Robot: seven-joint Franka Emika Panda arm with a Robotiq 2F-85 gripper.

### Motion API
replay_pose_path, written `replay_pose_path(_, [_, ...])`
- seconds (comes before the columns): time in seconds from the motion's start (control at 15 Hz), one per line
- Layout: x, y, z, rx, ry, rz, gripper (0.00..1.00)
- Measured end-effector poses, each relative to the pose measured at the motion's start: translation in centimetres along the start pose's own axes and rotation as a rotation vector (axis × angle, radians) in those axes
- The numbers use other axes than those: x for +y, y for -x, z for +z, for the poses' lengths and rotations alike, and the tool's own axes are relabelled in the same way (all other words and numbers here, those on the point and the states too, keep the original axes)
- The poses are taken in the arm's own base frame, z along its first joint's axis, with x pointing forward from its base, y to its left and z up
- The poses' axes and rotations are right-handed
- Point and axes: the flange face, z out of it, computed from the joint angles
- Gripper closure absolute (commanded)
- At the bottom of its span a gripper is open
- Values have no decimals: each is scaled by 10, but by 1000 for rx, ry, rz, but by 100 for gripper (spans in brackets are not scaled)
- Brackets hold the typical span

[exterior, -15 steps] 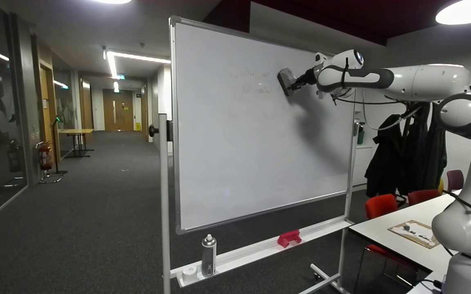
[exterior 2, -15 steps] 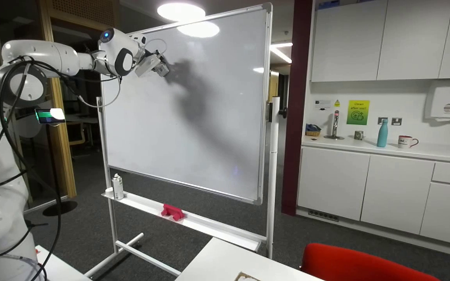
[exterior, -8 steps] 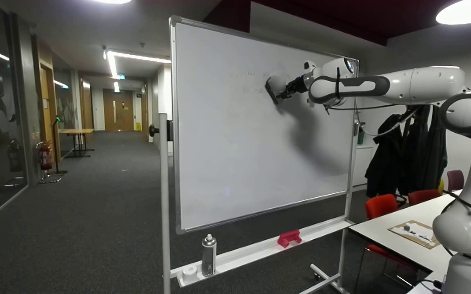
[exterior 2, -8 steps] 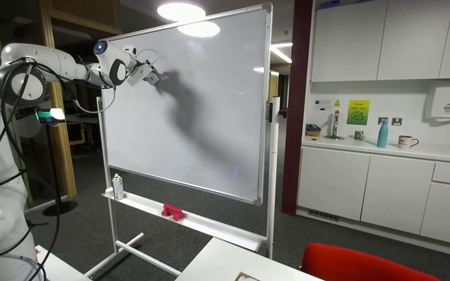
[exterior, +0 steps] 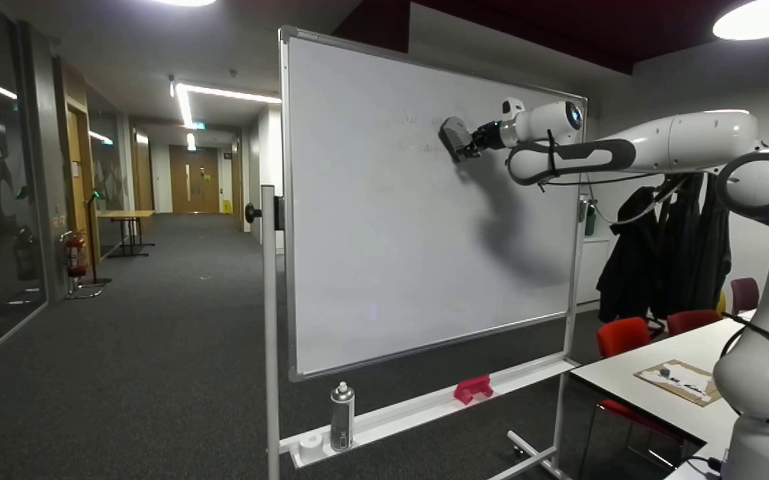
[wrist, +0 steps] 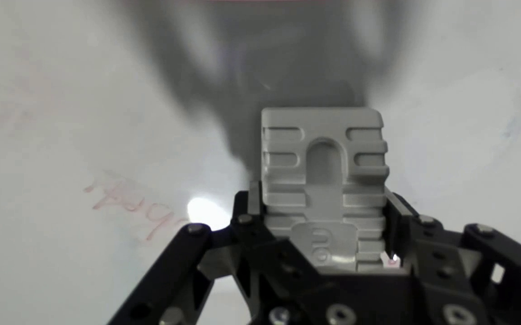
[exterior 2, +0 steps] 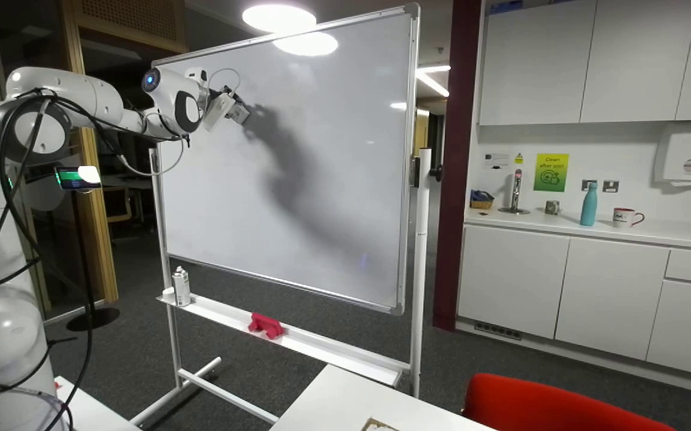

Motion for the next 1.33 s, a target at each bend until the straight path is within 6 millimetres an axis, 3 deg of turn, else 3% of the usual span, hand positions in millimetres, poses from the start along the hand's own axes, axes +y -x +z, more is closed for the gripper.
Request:
replay_pose_path(0.73, [97,44,-19,-41,209,134,65])
replay_pose_path(1.0, [96,45,-17,-47,221,113,65])
replay_pose_path(1.33, [73,35,-11,-56,215,3,65])
